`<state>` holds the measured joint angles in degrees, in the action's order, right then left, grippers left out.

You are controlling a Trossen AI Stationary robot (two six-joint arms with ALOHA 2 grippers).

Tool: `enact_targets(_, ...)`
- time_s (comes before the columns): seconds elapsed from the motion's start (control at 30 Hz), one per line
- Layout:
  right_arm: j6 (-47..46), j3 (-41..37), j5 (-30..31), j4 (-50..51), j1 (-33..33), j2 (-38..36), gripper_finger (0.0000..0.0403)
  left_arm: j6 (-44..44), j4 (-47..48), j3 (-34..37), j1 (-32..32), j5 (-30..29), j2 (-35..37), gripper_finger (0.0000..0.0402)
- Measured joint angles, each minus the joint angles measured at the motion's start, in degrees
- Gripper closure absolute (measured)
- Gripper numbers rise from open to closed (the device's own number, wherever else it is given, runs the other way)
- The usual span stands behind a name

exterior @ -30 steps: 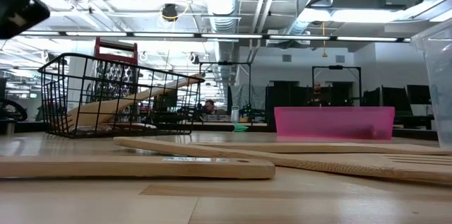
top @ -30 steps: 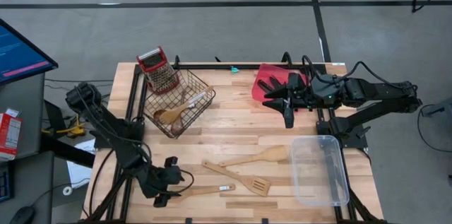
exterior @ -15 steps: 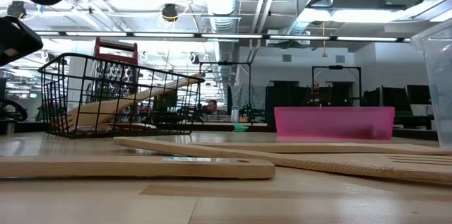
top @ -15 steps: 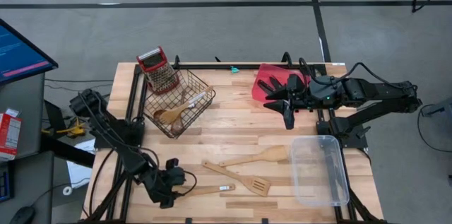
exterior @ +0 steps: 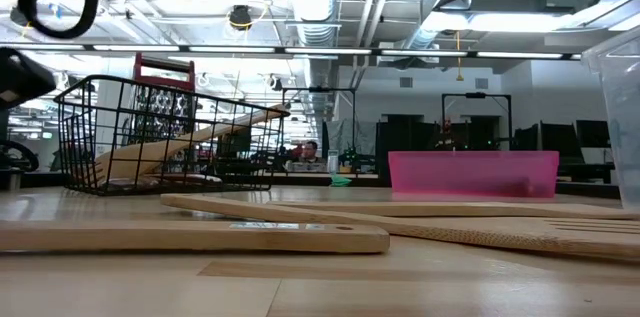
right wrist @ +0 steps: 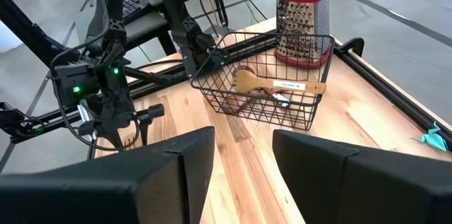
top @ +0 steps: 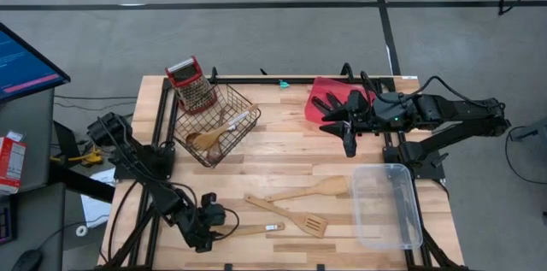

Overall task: Pick & Place Kitchen Items
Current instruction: Put the brown serving spoon into the black wire basket

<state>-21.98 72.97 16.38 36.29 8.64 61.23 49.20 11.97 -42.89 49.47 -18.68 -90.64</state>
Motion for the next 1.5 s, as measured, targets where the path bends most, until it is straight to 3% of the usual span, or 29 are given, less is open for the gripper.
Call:
enact_targets(0.27, 0.00, 0.00, 0.00, 0.09, 0.00, 0.00, 0.0242, 1.04, -3.67, -1.29, 0.20, 5.51, -0.69, 0.0179)
enact_targets(1.13, 0.04, 0.00, 0.00, 2.97, -0.07, 0.00, 0.0242, 0.66, -3.97, -3.42, -0.03, 1.33, -9.74, 0.0188)
enact_targets(1.5, 0.02, 0.00, 0.00, 4.25, -0.07, 0.00, 0.0242, 1.04, 11.04, -3.67, -2.18, 1.40, -9.09, 0.0188)
